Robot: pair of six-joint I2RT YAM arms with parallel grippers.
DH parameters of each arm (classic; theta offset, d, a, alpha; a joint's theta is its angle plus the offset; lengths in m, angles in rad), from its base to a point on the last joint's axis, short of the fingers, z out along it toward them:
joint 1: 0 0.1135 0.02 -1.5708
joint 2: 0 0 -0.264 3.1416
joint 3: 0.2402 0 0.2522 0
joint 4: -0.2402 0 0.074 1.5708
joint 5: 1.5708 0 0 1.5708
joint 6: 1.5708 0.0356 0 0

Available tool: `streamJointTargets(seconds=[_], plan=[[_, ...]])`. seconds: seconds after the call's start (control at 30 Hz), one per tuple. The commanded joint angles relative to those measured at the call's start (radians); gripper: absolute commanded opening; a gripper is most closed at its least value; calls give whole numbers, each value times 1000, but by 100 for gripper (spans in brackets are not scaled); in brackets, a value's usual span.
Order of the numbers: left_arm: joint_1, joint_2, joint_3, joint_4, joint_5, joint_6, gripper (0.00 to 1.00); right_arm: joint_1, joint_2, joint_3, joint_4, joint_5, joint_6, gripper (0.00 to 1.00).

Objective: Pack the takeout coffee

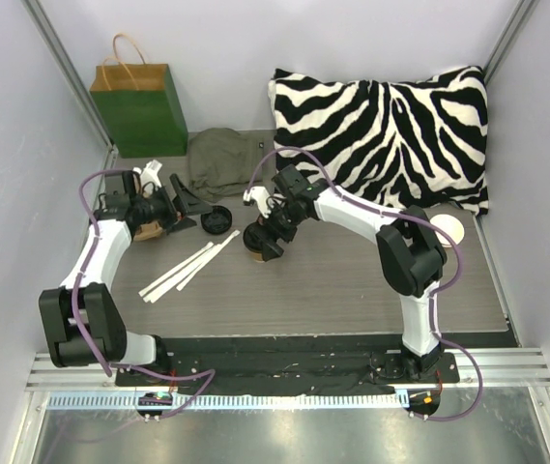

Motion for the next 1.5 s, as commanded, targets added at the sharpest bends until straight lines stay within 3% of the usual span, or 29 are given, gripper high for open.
streamJointTargets(seconds=[0.0,0.1,0.23,0.4,0.6,0.83,0.93,1.03,1.2,1.33,1.47], plan=[[57,-47,10,-33,15,40,90,37,21,59,26,-45,-33,91],[97,-43,42,-96,-14,78,89,66,47,79,36,-59,-24,91],[130,-13,117,-221,-159,187,84,93,80,122,55,-77,7,91],[133,32,243,-341,-347,342,72,116,124,173,76,-83,59,92],[133,133,384,-395,-539,439,65,116,155,234,75,-100,110,92],[91,254,470,-369,-693,497,65,94,40,193,56,-137,183,96],[81,317,525,-355,-723,519,65,60,-11,199,56,-178,246,96],[77,378,565,-337,-728,536,57,34,-37,216,59,-208,309,96],[73,470,659,-334,-722,584,35,-17,-49,248,66,-218,367,95],[61,530,703,-337,-715,612,32,-49,-52,253,70,-234,409,95],[59,578,726,-329,-703,626,35,-71,-61,240,76,-238,427,95]])
